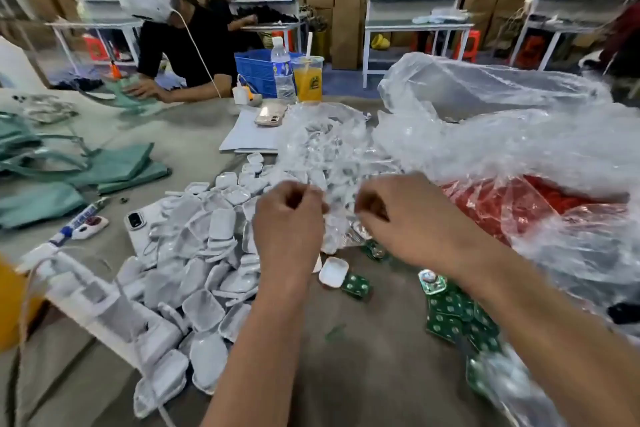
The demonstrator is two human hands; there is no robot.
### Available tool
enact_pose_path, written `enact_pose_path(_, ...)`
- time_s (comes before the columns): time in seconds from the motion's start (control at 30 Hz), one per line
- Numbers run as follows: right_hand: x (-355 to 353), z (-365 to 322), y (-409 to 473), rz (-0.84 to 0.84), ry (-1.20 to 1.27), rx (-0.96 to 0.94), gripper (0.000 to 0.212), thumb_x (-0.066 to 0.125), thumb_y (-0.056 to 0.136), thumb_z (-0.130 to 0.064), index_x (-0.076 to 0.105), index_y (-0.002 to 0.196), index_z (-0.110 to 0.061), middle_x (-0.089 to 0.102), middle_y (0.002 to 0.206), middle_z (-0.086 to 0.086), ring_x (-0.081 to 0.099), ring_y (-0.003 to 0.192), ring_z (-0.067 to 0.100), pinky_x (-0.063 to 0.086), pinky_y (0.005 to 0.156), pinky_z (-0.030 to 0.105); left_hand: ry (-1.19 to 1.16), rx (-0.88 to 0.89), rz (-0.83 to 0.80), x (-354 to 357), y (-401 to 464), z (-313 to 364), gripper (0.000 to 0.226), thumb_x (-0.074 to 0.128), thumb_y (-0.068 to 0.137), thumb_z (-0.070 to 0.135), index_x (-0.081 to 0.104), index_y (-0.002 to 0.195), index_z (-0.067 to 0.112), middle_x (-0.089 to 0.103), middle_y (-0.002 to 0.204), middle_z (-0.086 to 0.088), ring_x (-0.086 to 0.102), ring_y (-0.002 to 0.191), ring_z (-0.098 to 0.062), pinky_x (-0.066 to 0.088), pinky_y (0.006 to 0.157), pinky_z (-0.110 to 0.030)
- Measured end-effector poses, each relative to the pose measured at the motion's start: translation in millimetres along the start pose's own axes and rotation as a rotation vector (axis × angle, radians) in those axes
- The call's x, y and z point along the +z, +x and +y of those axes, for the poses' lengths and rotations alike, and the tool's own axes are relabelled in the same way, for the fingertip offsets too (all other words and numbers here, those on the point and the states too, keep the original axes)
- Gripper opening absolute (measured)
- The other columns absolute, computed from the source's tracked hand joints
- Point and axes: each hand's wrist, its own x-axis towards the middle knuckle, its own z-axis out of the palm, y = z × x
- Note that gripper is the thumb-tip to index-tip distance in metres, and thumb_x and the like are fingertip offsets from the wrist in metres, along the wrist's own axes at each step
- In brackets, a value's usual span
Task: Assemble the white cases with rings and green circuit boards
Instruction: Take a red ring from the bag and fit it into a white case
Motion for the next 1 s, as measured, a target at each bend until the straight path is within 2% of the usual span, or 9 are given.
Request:
enact_pose_path(0.1,16.6,6.7,67.9,0.135,-0.098,-0.075,0.021,0.056,0.099,-0.009,0.073,0.111,-0.012,0.072,0.112,0.008,0.065,0.105,0.025,0.049,0.088,0.033,0.383,0.118,0.231,12.8,46.7,-8.8,0.011,0.062,0.084,0.016,0.071,0.085,0.020,0.070,0.078,0.007,0.065,0.078,-0.018,0.045,0.062,-0.026)
enact_pose_path(0.2,38.4,25.4,111.2,-0.105,-0.372,-0.004,0.025,0.060,0.094,-0.001,0.069,0.116,-0.007,0.061,0.121,0.014,0.065,0.109,0.032,0.044,0.078,0.033,0.636,0.108,0.114,33.6,72.5,-16.4,0.021,0.062,0.078,0.003,0.070,0.092,0.017,0.063,0.081,0.004,0.060,0.080,-0.020,0.037,0.059,-0.026)
enact_pose_path(0.3,49.9,57.0,124.0,-0.106,-0.501,0.152,0.038,0.067,0.089,0.003,0.065,0.126,-0.007,0.045,0.132,0.015,0.062,0.105,0.037,0.048,0.076,0.040,0.838,0.106,-0.016,46.3,87.1,-31.0,0.023,0.059,0.079,-0.001,0.071,0.095,0.010,0.068,0.089,-0.008,0.066,0.089,-0.032,0.048,0.068,-0.032)
enact_pose_path(0.4,53.2,70.0,131.4,-0.033,-0.503,0.204,0.032,0.053,0.097,-0.004,0.057,0.128,-0.005,0.048,0.125,0.016,0.055,0.081,0.031,0.038,0.062,0.035,0.869,0.141,0.003,51.3,95.2,-35.4,0.033,0.054,0.081,-0.003,0.073,0.104,0.011,0.071,0.102,-0.014,0.067,0.097,-0.036,0.057,0.081,-0.039)
enact_pose_path(0.47,54.2,74.7,131.0,-0.008,-0.479,0.199,0.028,0.052,0.101,-0.012,0.054,0.128,-0.006,0.052,0.117,0.015,0.055,0.079,0.030,0.034,0.061,0.032,0.881,0.160,0.000,55.4,99.6,-36.8,0.035,0.055,0.082,-0.006,0.073,0.107,0.010,0.071,0.106,-0.015,0.066,0.101,-0.035,0.056,0.086,-0.038)
enact_pose_path(0.53,53.2,73.3,126.5,0.003,-0.458,0.199,0.022,0.061,0.100,-0.016,0.060,0.121,-0.010,0.050,0.127,0.016,0.062,0.093,0.035,0.041,0.068,0.036,0.902,0.184,-0.022,58.1,101.5,-38.0,0.033,0.057,0.083,-0.005,0.073,0.107,0.010,0.073,0.108,-0.014,0.066,0.102,-0.034,0.051,0.085,-0.036)
enact_pose_path(0.7,49.9,74.1,112.5,0.103,-0.440,0.090,0.029,0.075,0.087,-0.011,0.056,0.109,-0.010,0.044,0.120,0.016,0.052,0.070,0.033,0.043,0.062,0.039,0.978,0.192,-0.106,62.9,101.4,-37.0,0.018,0.067,0.083,0.006,0.075,0.098,0.013,0.073,0.095,-0.010,0.068,0.093,-0.032,0.050,0.072,-0.033)
enact_pose_path(0.87,51.8,74.5,105.3,-0.032,-0.429,-0.031,0.034,0.075,0.087,-0.017,0.064,0.120,-0.019,0.056,0.117,0.010,0.065,0.099,0.034,0.045,0.070,0.037,1.087,0.175,-0.155,67.1,98.2,-37.8,0.010,0.067,0.086,0.017,0.071,0.093,0.012,0.067,0.090,-0.011,0.067,0.089,-0.034,0.052,0.069,-0.036)
enact_pose_path(1.0,53.7,75.2,97.4,0.003,-0.420,-0.002,0.027,0.069,0.092,-0.014,0.067,0.119,-0.016,0.058,0.119,0.012,0.065,0.102,0.035,0.042,0.071,0.037,1.112,0.198,-0.071,63.7,97.8,-41.5,0.006,0.065,0.082,0.012,0.071,0.083,0.013,0.049,0.067,-0.002,0.066,0.082,-0.035,0.044,0.063,-0.035)
